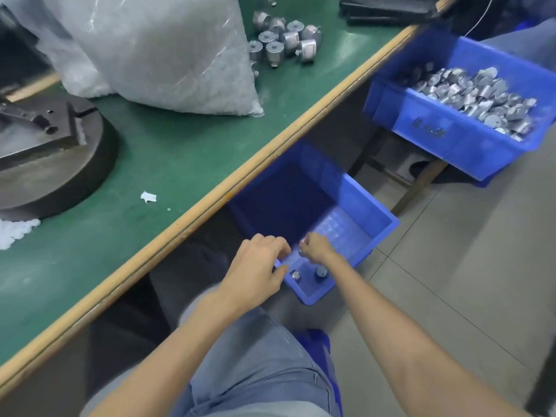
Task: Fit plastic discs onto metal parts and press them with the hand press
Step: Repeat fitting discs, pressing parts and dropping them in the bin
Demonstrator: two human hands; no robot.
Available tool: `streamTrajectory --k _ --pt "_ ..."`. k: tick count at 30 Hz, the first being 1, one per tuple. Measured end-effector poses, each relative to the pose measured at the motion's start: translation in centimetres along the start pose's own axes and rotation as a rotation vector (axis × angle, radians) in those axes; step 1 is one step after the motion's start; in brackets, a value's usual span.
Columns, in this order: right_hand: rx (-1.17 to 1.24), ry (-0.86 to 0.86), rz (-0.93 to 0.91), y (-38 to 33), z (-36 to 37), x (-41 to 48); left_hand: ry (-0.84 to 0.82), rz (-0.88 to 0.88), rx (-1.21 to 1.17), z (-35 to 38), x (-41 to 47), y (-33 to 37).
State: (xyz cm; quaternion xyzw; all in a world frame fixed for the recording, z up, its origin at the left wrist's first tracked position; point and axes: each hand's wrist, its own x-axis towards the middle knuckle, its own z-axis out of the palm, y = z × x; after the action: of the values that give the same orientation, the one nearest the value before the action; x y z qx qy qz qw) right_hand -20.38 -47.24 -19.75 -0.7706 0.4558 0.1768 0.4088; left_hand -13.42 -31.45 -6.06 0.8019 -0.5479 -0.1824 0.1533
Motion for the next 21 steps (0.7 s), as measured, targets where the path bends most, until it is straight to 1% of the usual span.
streamTrajectory --k 2,5,10,13,15,19,21 --pt "-0.179 -0.057 0.017 1.0 1.8 1.9 -0.009 0.005 -0.027 0.1 -0.4 0.0" --pt "-0.327 -0.121 -0.004 2.2 3.6 2.7 -0.013 0.003 -0.067 -0.2 -0.7 -0.1" --pt "-0.379 -0.13 0.009 3.3 4.0 2.4 0.012 0.016 -0.095 -0.9 -0.1 0.1" --pt "-0.321 -0.081 0.035 3.0 3.2 2.0 0.021 0.04 -0.115 -1.3 0.0 0.4" --pt "-0.174 0.026 0.008 1.8 2.2 1.5 0.039 0.057 -0.125 -1.8 0.0 0.6" --pt "0.21 0.356 -0.118 -1.8 -0.7 -0.6 0.122 0.092 -0.128 -3.9 -0.2 0.8" --pt "0.308 0.491 -0.201 -4.0 -2.5 -2.0 0.18 0.109 -0.131 -5.4 -0.4 0.9"
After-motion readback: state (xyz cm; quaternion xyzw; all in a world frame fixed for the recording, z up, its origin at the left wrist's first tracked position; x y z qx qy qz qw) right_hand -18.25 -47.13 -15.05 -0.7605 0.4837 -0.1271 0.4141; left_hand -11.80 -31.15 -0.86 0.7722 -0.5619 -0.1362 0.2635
